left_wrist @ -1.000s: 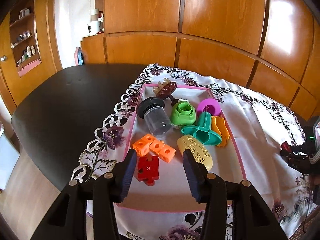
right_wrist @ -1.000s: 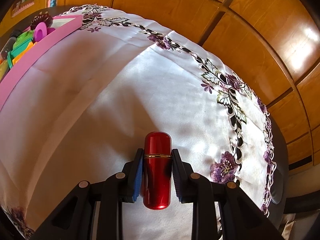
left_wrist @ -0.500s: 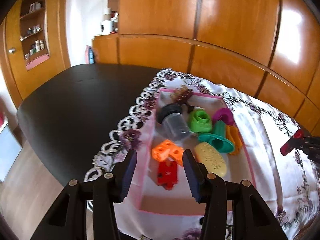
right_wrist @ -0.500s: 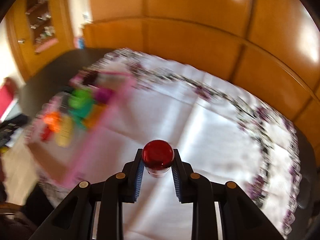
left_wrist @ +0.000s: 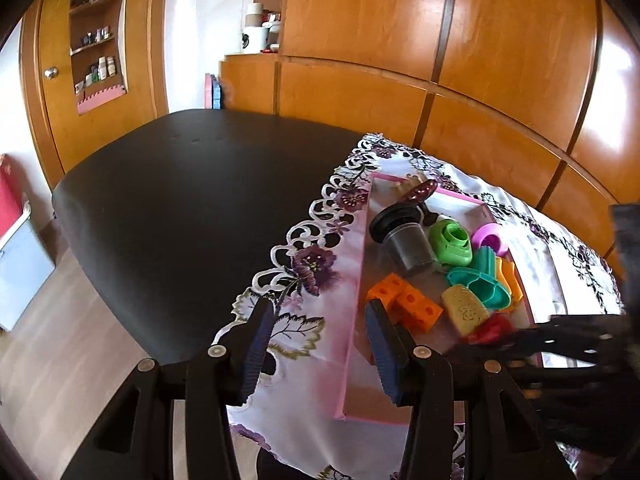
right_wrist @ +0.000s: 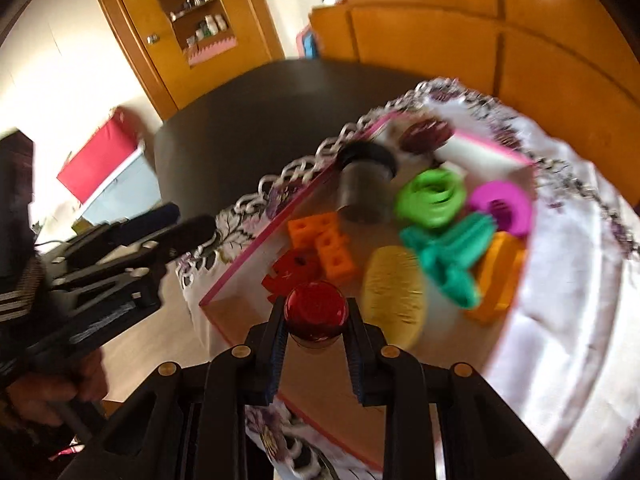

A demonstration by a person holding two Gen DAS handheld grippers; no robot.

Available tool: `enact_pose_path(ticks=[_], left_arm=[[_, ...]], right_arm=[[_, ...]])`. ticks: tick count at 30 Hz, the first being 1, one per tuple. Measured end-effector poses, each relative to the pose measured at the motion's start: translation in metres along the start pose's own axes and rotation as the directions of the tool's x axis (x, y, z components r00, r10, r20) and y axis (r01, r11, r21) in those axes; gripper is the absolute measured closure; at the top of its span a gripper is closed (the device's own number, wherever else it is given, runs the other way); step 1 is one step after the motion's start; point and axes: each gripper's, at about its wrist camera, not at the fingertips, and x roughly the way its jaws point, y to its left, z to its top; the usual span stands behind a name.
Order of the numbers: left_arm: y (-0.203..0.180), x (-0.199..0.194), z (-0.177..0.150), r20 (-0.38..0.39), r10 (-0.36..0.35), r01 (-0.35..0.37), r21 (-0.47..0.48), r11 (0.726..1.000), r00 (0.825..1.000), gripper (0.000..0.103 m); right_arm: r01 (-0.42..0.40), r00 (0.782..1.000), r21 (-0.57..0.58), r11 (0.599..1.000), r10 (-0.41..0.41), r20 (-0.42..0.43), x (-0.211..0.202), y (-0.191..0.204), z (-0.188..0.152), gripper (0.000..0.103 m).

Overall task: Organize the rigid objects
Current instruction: 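Carry the red tube into the tray with the right gripper and release it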

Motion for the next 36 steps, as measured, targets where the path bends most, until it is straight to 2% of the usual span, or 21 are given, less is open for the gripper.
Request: enact_pose_path(ticks=[2,4,6,13,15,29,34,36], left_arm=[[0.001,0.001,-0.001,-0.004,-0.002,0.002,-0.004,1.000,1.000,0.055],[0.002,0.002,-0.003,-0.008,-0.003,0.003,-0.005,1.000,1.000,0.055],[0.003,0.003,-0.004,-0.011,-0.005,0.005,-0.009,1.000,1.000,0.055],[0.000,0.006,-0.006,-0.024,-0.004,0.004,-0.002,1.000,1.000,0.053],[-0.001,0.004,-0.006,-0.020,-0.005,0.005,-0.001,1.000,1.000,0.049],[-0.011,-0.005,-0.006,0.001,0.009,-0.010,0.019,1.000,1.000,0.041],[-0.013,-0.009,-0.005,0.008,0.019,-0.019,0.026,0.999,1.000,0.039],[-0.015,-0.011,-0.005,0.013,0.022,-0.023,0.030,0.999,1.000,0.033]], right_arm=[[0.045,0.999,0.003,0.999,-0.045,0.004,0.014,-0.004,0.003,0.077],[0.095,0.995,0.030,0.995,-0.094,-0.024,0.026,-0.012,0.005,0.082],[0.110,0.993,0.037,0.993,-0.108,-0.040,0.033,-0.016,0.002,0.081],[0.122,0.992,0.024,0.992,-0.122,-0.014,0.028,-0.012,-0.004,0.078],[0.116,0.993,0.039,0.992,-0.115,-0.022,0.025,-0.013,-0.007,0.075],[0.081,0.997,0.119,0.990,-0.080,-0.014,0.013,-0.025,-0.022,0.073],[0.103,0.995,0.113,0.988,-0.104,0.000,0.010,-0.022,-0.025,0.073],[0.118,0.992,0.123,0.985,-0.122,0.019,0.004,-0.023,-0.028,0.073]])
